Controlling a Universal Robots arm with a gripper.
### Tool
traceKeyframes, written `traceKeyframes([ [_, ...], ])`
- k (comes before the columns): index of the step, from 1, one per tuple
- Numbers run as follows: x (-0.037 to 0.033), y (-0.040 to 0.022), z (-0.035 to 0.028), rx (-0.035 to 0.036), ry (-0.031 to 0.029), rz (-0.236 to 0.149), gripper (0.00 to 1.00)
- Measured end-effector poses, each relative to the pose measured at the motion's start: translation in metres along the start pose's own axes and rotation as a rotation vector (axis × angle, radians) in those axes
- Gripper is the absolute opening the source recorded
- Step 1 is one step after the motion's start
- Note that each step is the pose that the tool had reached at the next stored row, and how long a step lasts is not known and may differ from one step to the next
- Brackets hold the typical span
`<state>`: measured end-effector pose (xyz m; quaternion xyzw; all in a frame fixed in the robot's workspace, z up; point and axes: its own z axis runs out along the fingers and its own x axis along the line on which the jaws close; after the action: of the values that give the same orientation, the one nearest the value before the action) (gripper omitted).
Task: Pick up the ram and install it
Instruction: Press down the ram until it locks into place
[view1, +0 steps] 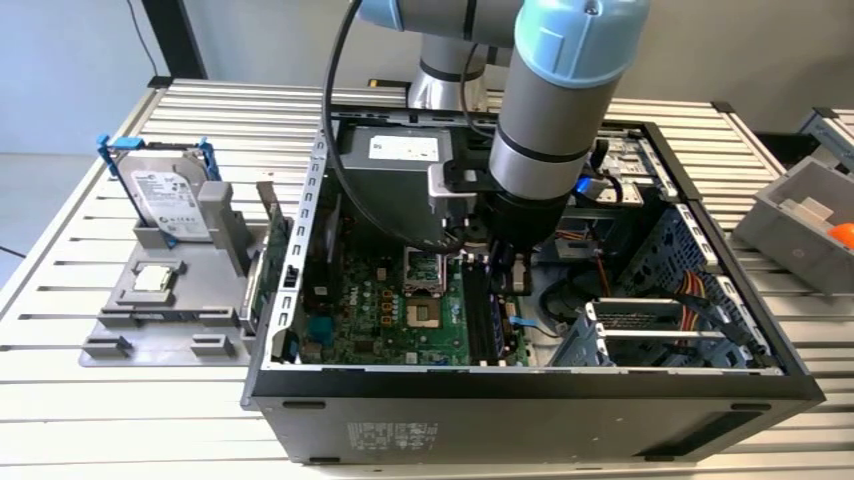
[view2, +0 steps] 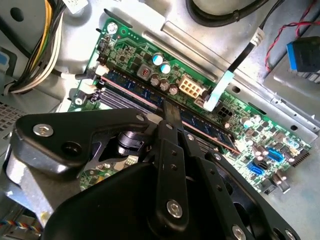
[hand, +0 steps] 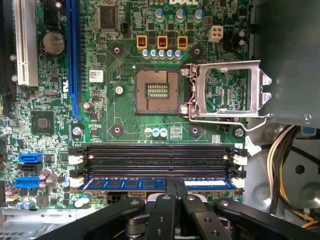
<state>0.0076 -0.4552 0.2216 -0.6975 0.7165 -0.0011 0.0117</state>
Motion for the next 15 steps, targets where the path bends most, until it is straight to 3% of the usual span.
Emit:
traceKeyframes([
  [9, 0.0001, 0.0, 0.0002, 0.0007, -0.0013, -0.002, 0.0],
  [11, 0.0004, 0.0001, 0.0013, 0.0027, -0.0084, -0.003, 0.0],
  [14, 0.0001, 0.0002, 0.0036, 0.0094, -0.0282, -0.003, 0.0],
  [15, 0.0001, 0.0001, 0.0036, 0.011, -0.0294, -0.003, 0.0],
])
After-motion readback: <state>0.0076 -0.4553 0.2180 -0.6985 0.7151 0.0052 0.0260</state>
